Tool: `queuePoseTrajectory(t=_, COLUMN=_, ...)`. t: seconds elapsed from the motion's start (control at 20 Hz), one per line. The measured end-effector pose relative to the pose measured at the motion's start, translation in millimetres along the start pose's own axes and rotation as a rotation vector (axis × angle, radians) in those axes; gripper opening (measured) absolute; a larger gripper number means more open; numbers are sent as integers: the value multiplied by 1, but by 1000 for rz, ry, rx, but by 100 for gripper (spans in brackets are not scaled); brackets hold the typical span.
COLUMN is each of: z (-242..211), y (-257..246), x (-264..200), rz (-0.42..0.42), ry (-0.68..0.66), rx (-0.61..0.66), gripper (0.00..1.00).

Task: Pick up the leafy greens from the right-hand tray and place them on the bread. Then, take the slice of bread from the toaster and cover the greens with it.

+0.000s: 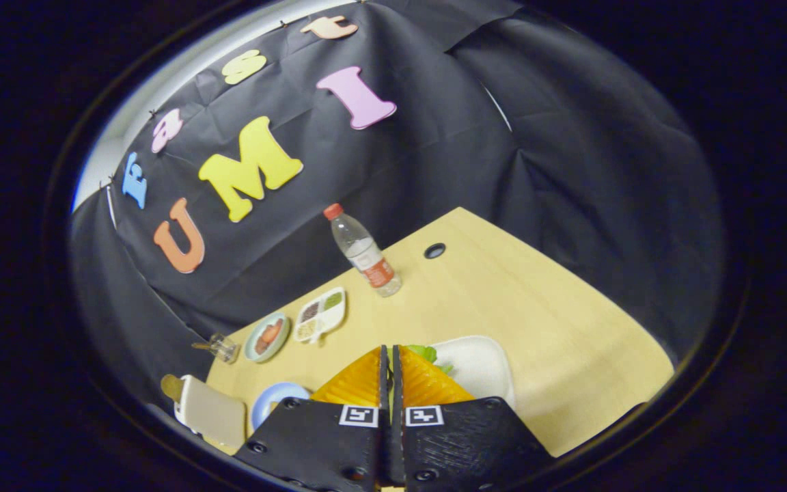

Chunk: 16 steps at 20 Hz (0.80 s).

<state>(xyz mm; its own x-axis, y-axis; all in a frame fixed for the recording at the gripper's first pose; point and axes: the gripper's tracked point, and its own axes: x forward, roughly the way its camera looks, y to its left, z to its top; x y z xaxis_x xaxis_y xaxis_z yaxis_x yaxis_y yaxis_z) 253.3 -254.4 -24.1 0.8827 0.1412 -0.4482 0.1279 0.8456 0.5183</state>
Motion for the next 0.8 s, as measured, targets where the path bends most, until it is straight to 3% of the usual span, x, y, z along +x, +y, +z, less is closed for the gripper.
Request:
queuePoseTrajectory(t=0.45, z=-53, y=147, x=-22, rz=165, ry=14, rx=-66, gripper=0)
queuePoseTrajectory(t=0.8, z=-137, y=260, x=15, rz=267, ry=89, rx=-152, gripper=0)
